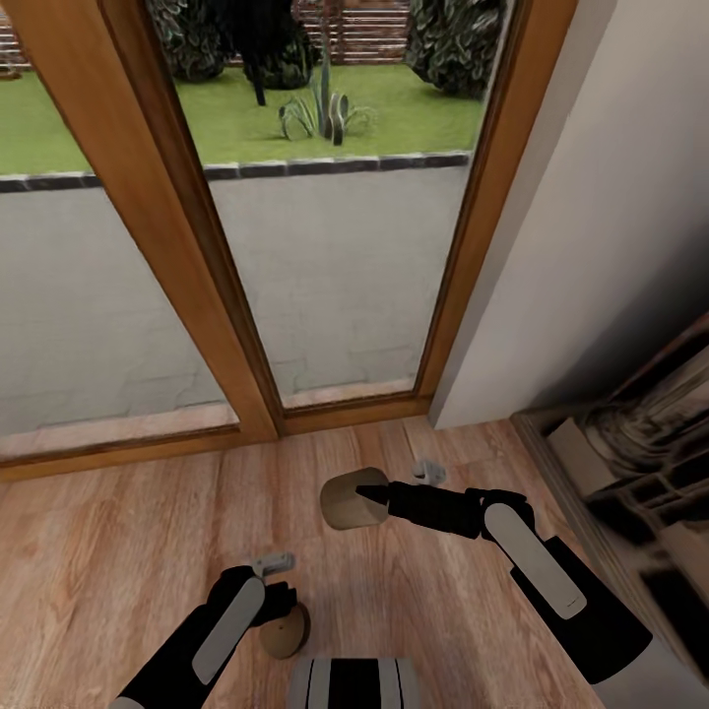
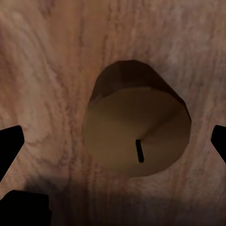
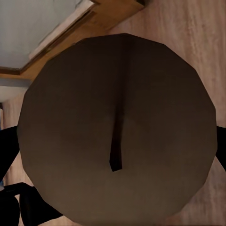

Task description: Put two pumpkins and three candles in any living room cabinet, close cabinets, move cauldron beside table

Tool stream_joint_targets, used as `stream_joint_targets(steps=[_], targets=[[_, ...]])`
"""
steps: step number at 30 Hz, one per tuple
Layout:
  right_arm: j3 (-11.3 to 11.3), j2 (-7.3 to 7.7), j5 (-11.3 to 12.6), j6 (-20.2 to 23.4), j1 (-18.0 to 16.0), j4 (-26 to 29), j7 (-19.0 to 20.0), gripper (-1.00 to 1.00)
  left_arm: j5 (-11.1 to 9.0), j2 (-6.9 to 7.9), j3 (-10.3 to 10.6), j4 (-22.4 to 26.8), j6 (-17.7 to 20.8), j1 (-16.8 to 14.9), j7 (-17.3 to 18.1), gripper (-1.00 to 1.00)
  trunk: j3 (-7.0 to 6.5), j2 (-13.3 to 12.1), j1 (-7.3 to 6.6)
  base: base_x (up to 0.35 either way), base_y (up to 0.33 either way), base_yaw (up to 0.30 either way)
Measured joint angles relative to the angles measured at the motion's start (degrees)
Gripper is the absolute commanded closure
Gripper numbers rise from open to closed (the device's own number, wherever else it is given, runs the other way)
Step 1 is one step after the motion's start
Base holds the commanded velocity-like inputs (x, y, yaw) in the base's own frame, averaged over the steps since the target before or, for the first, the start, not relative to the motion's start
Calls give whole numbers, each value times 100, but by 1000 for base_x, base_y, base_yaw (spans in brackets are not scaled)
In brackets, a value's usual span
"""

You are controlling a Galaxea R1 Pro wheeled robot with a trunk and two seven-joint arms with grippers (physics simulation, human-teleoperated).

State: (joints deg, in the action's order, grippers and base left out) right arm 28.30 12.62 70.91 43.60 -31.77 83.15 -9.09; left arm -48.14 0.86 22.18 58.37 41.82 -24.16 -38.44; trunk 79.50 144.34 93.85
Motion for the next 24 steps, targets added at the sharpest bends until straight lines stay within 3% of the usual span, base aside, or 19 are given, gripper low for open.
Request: stream_joint_targets(steps=[12,18,24], targets=[[0,0,0,0,0,0,-9,100,4,-4,23,30,-82,3,3,-100,155,9,18,0,0,0],[0,0,8,-2,-1,1,0,100,-6,-2,371,46,-402,4,10,-100,222,14,25,0,0,0],[0,0,8,0,-1,1,1,100,-5,-5,452,27,-490,4,10,-100,222,14,25,0,0,0]])
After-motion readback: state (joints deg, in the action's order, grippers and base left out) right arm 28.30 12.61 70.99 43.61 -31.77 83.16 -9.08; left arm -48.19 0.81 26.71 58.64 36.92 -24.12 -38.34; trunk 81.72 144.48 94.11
